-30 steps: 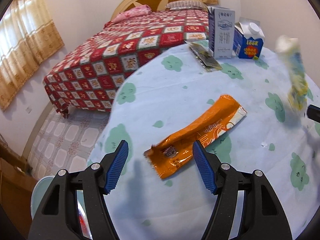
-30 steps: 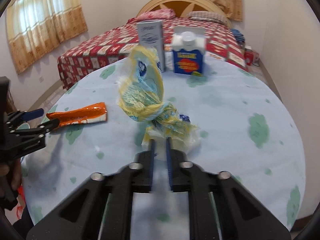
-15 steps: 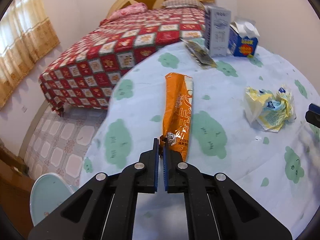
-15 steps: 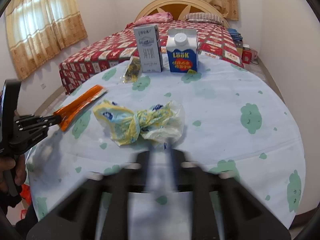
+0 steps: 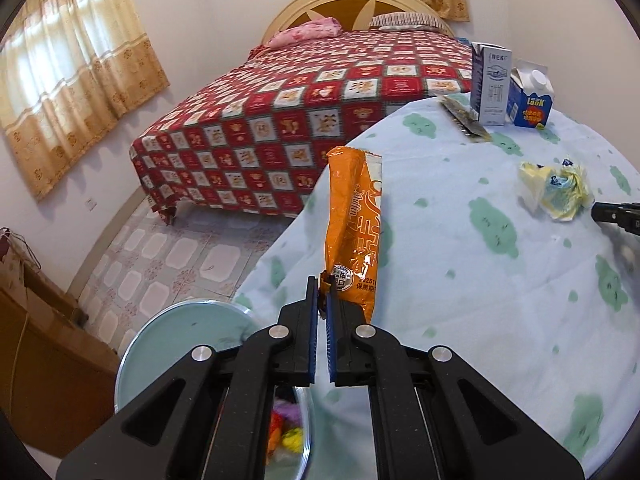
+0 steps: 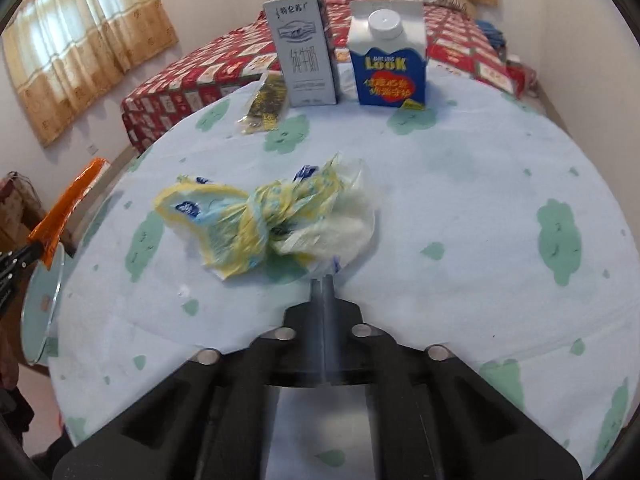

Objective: Collect trash

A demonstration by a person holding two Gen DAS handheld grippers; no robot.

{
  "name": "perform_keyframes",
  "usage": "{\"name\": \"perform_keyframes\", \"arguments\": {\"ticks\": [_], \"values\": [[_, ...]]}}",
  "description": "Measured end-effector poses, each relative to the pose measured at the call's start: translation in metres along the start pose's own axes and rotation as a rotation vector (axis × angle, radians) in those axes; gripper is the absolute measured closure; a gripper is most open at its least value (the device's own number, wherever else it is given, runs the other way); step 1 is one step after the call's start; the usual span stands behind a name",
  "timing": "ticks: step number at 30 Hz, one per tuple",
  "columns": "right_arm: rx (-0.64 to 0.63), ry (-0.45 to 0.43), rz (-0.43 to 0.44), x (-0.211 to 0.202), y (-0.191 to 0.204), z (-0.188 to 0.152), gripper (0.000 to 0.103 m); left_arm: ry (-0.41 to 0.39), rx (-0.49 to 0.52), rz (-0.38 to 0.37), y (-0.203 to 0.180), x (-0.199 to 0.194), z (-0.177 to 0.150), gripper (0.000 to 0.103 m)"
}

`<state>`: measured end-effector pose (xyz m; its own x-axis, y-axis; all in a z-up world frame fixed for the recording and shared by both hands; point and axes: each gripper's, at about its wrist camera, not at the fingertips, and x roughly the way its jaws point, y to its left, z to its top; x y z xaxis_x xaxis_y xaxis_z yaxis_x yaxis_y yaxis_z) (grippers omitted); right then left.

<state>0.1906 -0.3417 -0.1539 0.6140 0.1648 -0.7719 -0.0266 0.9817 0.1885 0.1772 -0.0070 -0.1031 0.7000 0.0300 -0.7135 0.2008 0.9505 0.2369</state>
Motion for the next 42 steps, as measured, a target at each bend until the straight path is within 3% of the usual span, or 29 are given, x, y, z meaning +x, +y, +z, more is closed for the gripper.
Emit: {"name": "perform_keyframes", "arguments": {"ticks": [5,6,9,14,16,18,29,34,42], "values": [[0.021,-0.041,0.006,-0.015,0.002,-0.001,0.101,-0.022,-0.024,0.012,0.017,-0.017,-0.009,0.099],[0.028,-0.057,0.013,-0.019,0.002,0.000,0.095,-0.032,-0.028,0.024,0.022,-0.021,-0.010,0.099],[0.022,-0.126,-0.034,-0.030,0.009,0.005,0.059,-0.049,-0.038,0.053,0.031,-0.027,-0.012,0.099],[0.015,-0.102,-0.055,-0.008,0.014,0.030,0.059,-0.024,-0.067,0.066,0.045,-0.023,-0.019,0.099],[0.042,-0.049,-0.028,0.013,0.009,0.033,0.046,-0.013,-0.069,0.069,0.047,-0.021,-0.023,0.099],[0.038,-0.049,-0.030,0.013,0.007,0.041,0.045,-0.002,-0.069,0.070,0.049,-0.020,-0.028,0.099],[-0.031,-0.030,-0.092,0.028,0.020,0.035,0.063,-0.011,-0.092,0.084,0.064,-0.031,-0.035,0.099],[-0.065,-0.045,-0.108,0.025,0.028,0.029,0.094,-0.032,-0.095,0.088,0.067,-0.041,-0.035,0.099],[-0.060,-0.091,-0.074,0.006,0.039,0.022,0.101,-0.056,-0.103,0.103,0.076,-0.058,-0.039,0.099]]}}
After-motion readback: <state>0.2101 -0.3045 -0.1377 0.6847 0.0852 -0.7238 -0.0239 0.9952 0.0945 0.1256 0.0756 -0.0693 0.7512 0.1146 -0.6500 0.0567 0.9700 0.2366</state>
